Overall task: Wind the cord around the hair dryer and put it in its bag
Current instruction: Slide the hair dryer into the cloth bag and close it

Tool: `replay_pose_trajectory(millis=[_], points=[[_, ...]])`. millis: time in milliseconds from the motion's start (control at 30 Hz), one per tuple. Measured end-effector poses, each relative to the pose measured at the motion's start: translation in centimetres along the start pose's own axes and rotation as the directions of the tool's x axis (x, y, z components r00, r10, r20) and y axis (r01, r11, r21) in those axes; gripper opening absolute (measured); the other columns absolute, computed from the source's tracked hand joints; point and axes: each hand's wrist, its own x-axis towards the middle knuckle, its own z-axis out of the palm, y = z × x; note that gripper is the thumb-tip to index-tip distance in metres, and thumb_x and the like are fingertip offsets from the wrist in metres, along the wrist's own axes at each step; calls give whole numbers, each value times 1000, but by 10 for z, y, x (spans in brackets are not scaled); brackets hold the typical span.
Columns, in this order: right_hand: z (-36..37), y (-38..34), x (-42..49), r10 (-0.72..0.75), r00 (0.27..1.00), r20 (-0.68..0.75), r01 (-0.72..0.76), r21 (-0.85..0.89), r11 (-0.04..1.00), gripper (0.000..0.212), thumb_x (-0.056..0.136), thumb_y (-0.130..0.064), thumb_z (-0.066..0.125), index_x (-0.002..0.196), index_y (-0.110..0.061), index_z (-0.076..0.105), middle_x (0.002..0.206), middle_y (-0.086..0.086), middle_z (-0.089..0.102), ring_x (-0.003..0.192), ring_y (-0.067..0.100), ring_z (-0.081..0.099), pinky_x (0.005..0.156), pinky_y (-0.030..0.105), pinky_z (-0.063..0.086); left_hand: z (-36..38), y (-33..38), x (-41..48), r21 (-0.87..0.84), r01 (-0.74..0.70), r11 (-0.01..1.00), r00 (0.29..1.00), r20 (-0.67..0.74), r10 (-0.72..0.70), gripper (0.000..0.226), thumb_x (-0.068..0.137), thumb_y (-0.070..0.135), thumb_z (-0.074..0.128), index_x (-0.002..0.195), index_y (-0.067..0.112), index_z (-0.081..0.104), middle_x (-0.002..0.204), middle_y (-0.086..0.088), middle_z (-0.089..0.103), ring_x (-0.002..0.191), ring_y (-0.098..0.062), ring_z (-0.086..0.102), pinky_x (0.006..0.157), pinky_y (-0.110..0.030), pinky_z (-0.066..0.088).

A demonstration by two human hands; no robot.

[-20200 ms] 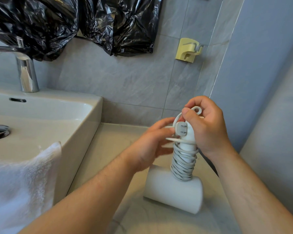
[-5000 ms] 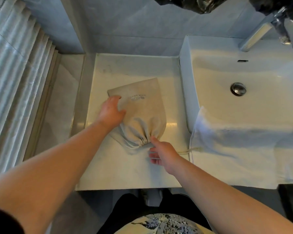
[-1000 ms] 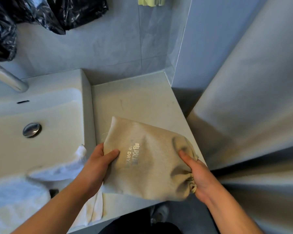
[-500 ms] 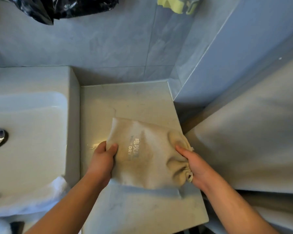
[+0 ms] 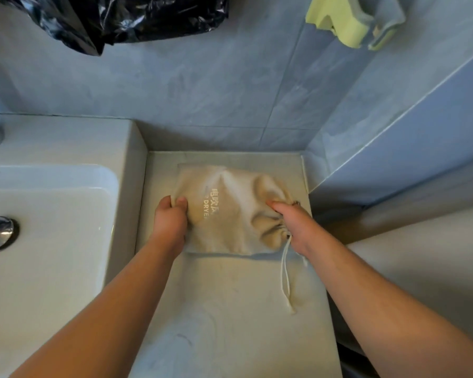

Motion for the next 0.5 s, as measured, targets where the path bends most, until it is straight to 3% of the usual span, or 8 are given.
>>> replay_pose_trajectory(millis=[100,267,367,433,500], points=[[10,-17,19,-33,999,-2,33,-59,998,53,69,-30,76,117,-11,63,100,13,74,87,31,73,81,46,59,6,5,19,27,2,1000,1000,-21,-1,14,102,22,46,91,15,53,82,-2,59,71,-18,55,64,-28,45],[12,-33,38,-134,988,-82,117,-180,977,29,86,-33,64,108,-18,54,102,5,66,85,20,63,64,28,48,14,11,40,71,-6,997,1000,-27,8,19,101,23,47,83,16,47,77,-3,52,72,-21,48,64,-29,42],[12,-41,49,-200,971,-131,161,-263,951,40,89,-44,59,118,-18,53,107,0,59,93,21,56,78,29,43,16,12,47,128,-71,989,997,-26,75,15,99,27,50,103,13,55,90,-4,61,84,-23,57,70,-30,46],[13,-47,52,-209,967,-147,163,-274,948,52,88,-51,56,125,-15,53,114,1,62,97,21,59,82,31,46,16,15,49,214,-126,969,990,-34,136,30,98,29,53,124,13,54,105,-2,62,93,-20,57,78,-29,43],[14,-49,52,-190,971,-146,153,-236,960,52,88,-54,53,124,-17,55,112,4,65,96,21,62,76,32,49,14,16,49,335,-162,928,980,-53,190,49,96,31,56,140,12,44,121,1,53,106,-16,52,91,-27,39]])
